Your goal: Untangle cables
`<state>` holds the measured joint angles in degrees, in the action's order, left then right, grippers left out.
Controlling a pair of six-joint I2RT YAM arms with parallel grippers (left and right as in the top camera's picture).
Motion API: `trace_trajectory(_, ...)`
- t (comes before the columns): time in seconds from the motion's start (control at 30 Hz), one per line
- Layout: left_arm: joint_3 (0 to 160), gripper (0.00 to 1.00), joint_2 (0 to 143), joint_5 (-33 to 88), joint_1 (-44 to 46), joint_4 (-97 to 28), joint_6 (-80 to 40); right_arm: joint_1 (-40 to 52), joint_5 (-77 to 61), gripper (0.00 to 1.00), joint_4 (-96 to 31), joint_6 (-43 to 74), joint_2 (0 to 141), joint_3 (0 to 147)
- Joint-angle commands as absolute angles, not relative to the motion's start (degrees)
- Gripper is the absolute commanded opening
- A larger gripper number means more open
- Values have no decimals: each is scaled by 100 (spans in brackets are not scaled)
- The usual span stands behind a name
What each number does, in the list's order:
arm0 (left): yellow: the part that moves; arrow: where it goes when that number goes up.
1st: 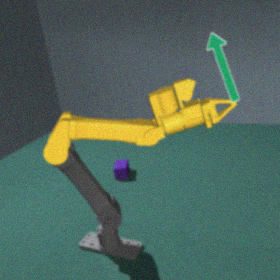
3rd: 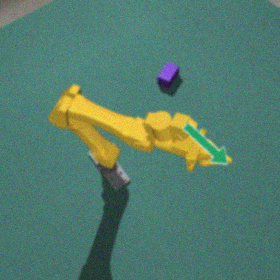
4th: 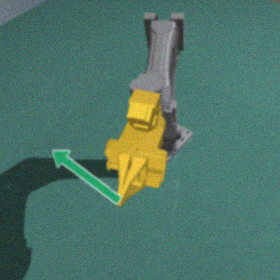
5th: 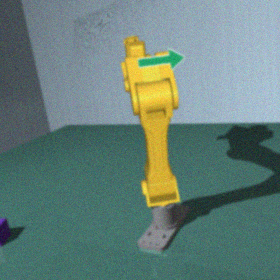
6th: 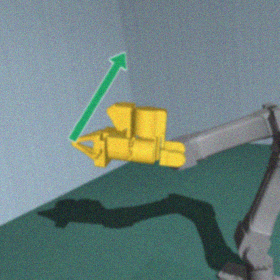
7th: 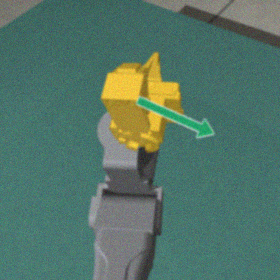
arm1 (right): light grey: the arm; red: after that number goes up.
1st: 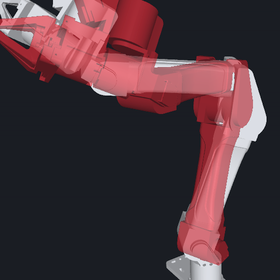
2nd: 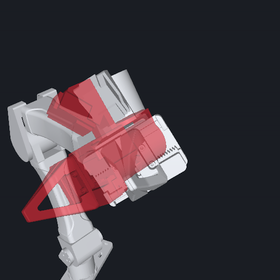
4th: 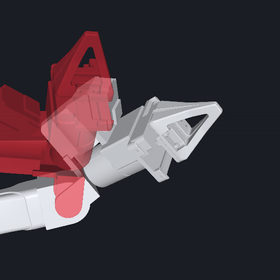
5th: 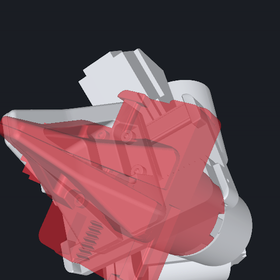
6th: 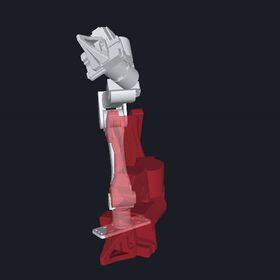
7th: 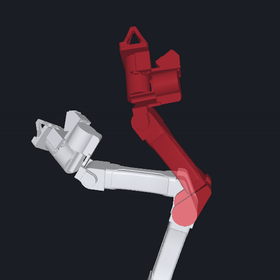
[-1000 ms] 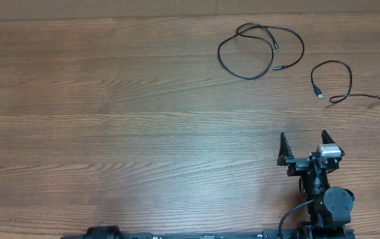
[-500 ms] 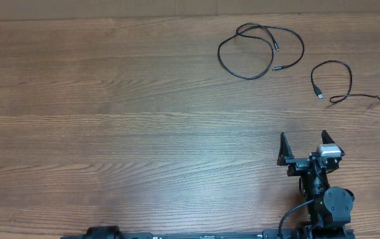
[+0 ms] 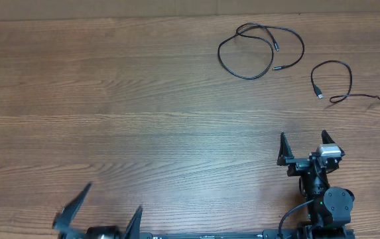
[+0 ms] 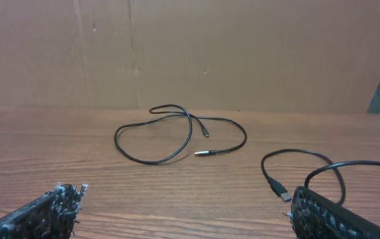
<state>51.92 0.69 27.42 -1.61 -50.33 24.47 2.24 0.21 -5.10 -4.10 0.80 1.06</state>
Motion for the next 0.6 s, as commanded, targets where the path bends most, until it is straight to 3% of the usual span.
trace_trajectory(0.0,4456,99,30,3312,-189,-4370,2532,207,-14,100,-475,-478,16,45)
trace_trajectory(0.2,3557,99,30,3487,-189,-3524,2532,207,-14,100,-473,-478,16,45)
trace_trajectory(0.43,3389,100,32,3581,-189,-3553,2534,207,-12,100,-475,-478,16,45)
trace_trajectory(0.57,3282,100,32,3409,-189,-3446,3140,207,-14,100,-475,-478,16,45)
